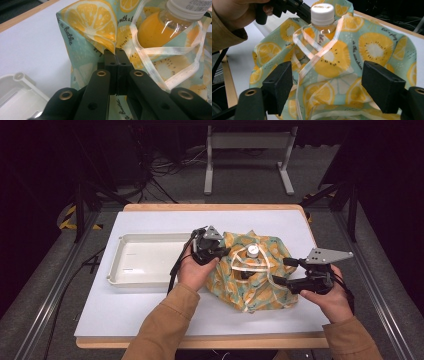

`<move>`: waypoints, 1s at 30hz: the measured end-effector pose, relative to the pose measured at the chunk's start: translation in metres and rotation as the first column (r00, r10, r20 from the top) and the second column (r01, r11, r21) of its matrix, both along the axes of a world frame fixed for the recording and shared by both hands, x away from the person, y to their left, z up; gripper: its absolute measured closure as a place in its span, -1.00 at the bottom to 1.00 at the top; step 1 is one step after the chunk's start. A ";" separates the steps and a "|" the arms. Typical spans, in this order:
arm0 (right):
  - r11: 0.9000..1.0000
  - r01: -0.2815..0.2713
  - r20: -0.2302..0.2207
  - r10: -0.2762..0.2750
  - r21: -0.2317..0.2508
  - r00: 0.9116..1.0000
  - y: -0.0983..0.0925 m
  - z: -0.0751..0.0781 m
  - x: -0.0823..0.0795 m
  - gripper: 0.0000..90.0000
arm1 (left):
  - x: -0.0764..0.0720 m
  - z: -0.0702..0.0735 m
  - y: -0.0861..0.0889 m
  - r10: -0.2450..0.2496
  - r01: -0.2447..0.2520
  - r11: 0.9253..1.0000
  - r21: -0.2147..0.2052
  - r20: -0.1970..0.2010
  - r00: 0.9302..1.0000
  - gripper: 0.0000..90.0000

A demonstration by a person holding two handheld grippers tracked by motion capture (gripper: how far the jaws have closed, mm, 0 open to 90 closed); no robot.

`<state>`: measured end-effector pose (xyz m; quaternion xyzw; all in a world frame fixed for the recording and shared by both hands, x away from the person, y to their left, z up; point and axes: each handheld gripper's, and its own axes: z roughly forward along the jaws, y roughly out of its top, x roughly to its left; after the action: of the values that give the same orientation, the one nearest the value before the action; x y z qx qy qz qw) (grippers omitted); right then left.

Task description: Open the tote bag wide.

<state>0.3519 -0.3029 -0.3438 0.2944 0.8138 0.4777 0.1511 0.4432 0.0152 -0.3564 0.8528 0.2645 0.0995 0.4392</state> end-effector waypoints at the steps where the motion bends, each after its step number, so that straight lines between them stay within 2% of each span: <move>1: 1.000 -0.001 -0.002 0.001 -0.002 1.000 0.000 -0.001 0.000 -0.44 | 0.000 0.000 0.000 0.002 -0.002 1.000 -0.001 -0.004 1.000 1.00; 8: 0.999 0.038 -0.013 -0.039 -0.037 0.999 0.004 -0.013 0.008 -0.49 | 0.000 -0.002 0.001 -0.001 0.001 1.000 0.000 -0.009 1.000 1.00; 12: 0.997 0.067 -0.024 -0.069 -0.048 0.997 0.003 -0.019 0.019 -0.47 | 0.000 -0.002 0.001 -0.001 0.001 1.000 -0.001 -0.011 1.000 1.00; 14: 0.996 0.065 -0.032 -0.067 -0.063 0.997 0.003 -0.021 0.023 -0.25 | -0.001 -0.003 0.001 0.001 -0.001 1.000 -0.001 -0.010 1.000 1.00; 15: 0.996 0.062 -0.034 -0.065 -0.069 0.997 0.002 -0.021 0.024 -0.05 | -0.001 -0.003 0.001 0.001 -0.001 1.000 -0.002 -0.010 1.000 0.99; 17: 0.996 0.044 -0.030 -0.047 -0.080 0.998 0.000 -0.020 0.024 0.50 | 0.000 -0.003 0.002 0.000 0.000 1.000 0.000 -0.012 1.000 0.99; 20: 0.996 0.030 -0.022 -0.032 -0.087 0.999 -0.003 -0.017 0.022 0.92 | 0.000 -0.003 0.002 0.002 -0.002 1.000 -0.002 -0.012 1.000 0.99; 26: 0.997 0.048 0.009 -0.048 -0.061 0.999 -0.015 -0.006 0.017 1.00 | 0.000 -0.004 0.003 0.005 -0.005 1.000 0.000 -0.012 1.000 0.99; 30: 0.995 0.087 0.035 -0.086 -0.038 0.996 -0.028 0.003 0.016 1.00 | -0.001 -0.004 0.002 0.003 -0.003 1.000 0.000 -0.009 1.000 0.99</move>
<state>0.3677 -0.3306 -0.3410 0.3182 0.8070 0.4593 0.1912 0.4424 0.0168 -0.3607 0.8529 0.2679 0.0964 0.4376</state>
